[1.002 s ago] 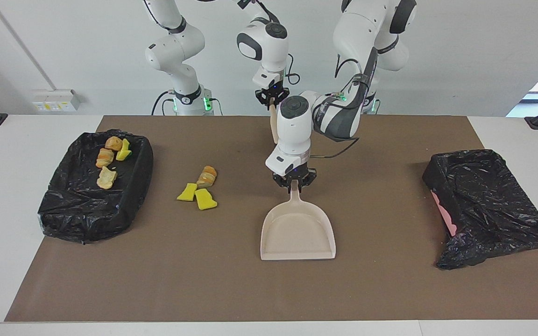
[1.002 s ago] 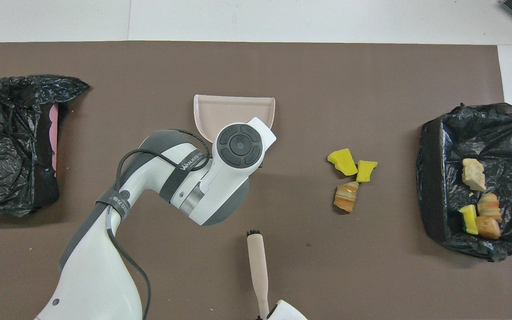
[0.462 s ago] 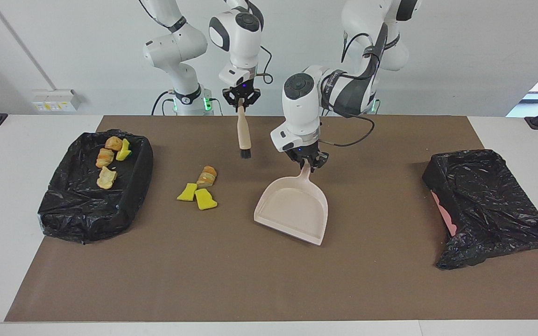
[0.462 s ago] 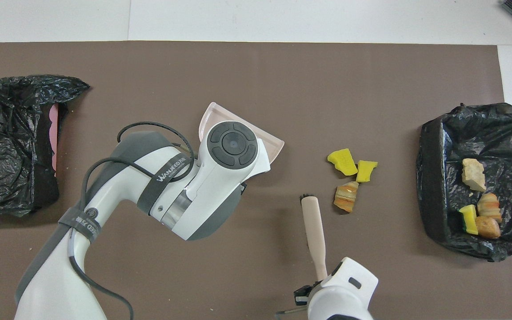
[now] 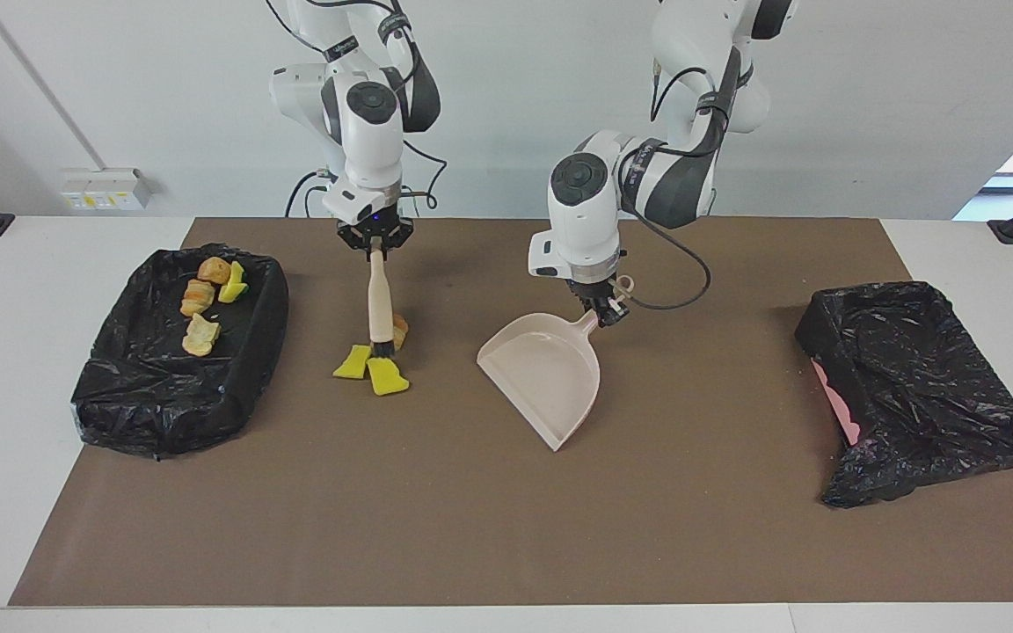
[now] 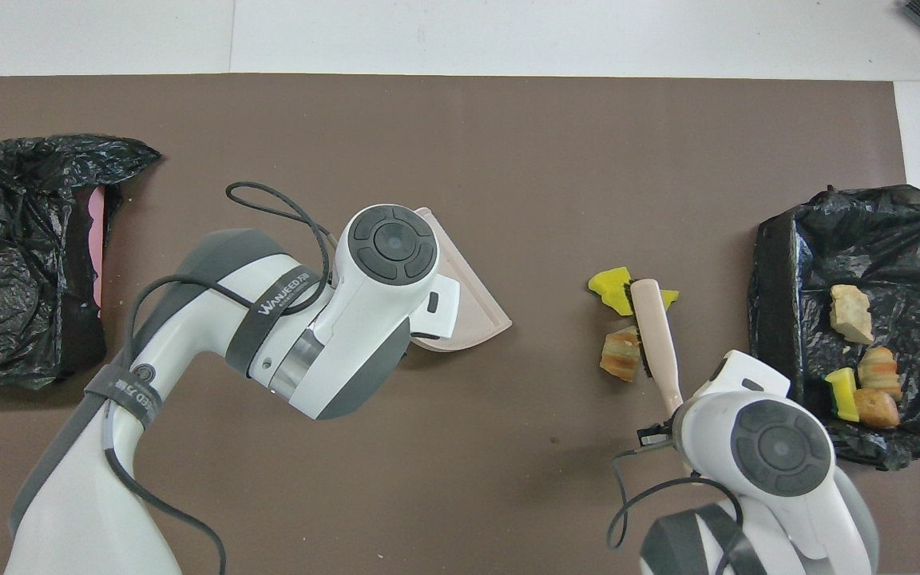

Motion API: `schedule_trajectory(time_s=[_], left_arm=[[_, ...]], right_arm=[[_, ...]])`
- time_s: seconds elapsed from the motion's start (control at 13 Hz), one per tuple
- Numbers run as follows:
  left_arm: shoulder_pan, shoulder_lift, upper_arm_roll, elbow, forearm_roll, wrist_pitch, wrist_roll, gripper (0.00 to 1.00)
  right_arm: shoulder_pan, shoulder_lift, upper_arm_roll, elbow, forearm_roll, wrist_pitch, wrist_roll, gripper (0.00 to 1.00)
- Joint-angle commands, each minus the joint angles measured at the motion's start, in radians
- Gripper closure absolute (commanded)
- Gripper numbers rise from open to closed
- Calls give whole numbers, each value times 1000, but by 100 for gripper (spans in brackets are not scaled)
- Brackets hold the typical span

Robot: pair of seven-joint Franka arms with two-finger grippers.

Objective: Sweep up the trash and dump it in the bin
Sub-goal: 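Move the brush behind the pieces with the right gripper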

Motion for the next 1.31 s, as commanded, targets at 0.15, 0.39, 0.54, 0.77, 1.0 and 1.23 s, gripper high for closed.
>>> schedule_trajectory(time_s=[0.15,0.39,0.54,0.77,1.0,1.23], left_arm=[[-57,-121,-4,-196,73,97,34,100],[-83,-112,-4,-220,96,146,34,100],[-89,-100,-4,-221,98,147,34,100],[-126,-66,-4,-221,136,140,34,100],[-126,-67,-5,-222,134,125,36,100],[-133,-69,-5,-222,134,115,36,100]], right_arm=[[-166,41,12,2,-84,112,-122,100],[-226,159,12,1,-133,233,-159,100],[-268,248,12,4,-209,311,-159,100],[-231,280,19,7,-213,315,-148,100],[-130,282,20,7,-194,301,-78,100],[-17,268,22,7,-106,246,-12,100]])
